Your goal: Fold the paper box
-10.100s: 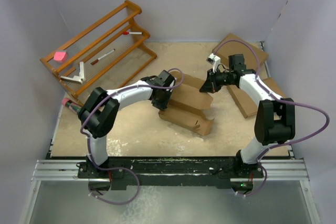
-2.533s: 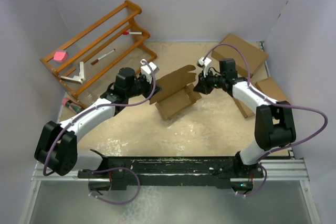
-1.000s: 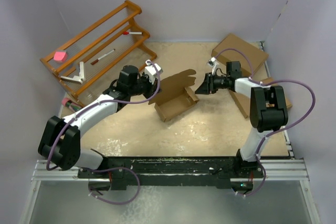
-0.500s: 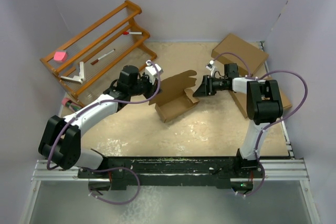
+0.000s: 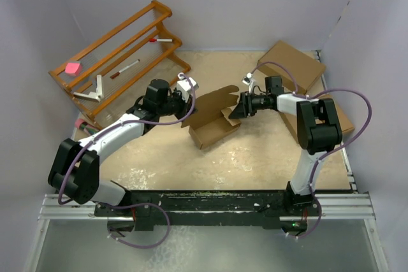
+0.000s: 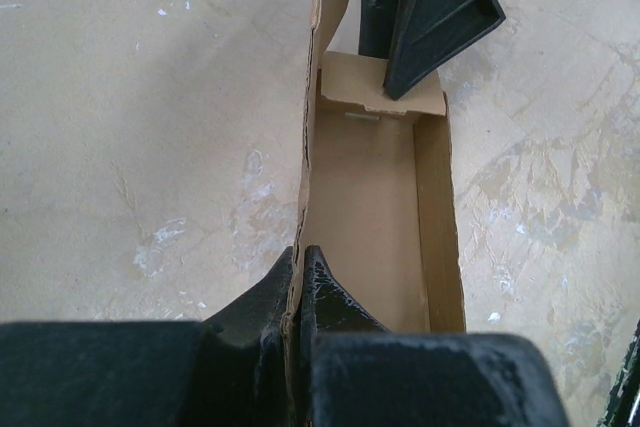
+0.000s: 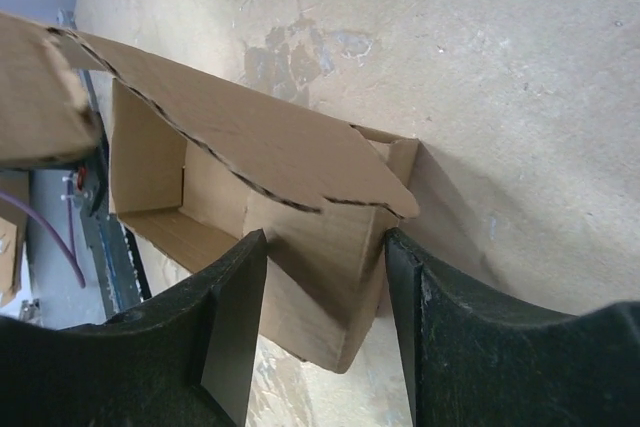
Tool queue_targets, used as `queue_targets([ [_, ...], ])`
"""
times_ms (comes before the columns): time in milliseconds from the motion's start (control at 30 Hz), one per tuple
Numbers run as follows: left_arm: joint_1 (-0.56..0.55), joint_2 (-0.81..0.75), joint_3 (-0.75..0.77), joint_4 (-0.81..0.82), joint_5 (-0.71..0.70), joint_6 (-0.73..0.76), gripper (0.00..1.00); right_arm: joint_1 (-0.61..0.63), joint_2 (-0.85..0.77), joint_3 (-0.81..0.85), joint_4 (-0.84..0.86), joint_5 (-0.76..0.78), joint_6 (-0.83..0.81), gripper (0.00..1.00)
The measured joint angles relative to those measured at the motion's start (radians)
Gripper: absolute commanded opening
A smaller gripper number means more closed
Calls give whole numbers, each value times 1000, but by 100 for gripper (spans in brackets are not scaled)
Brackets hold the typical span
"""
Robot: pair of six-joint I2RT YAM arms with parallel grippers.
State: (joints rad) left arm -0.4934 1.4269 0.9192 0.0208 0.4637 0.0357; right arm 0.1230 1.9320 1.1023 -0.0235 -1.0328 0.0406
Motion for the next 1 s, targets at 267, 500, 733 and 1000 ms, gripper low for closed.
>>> queue_targets([
  [267, 0, 0, 0, 14, -25, -47, 4, 53, -50, -7, 1, 116, -10, 51],
  [500, 0, 10, 0, 27, -60, -110, 4, 95, -65, -16, 7, 229, -25, 44],
  [733, 0, 17, 0, 47, -71, -142, 4, 133, -65, -16, 5, 325, -51, 42],
  [1000, 0, 17, -1, 52, -72, -154, 4, 182, -65, -16, -3, 478, -87, 37],
])
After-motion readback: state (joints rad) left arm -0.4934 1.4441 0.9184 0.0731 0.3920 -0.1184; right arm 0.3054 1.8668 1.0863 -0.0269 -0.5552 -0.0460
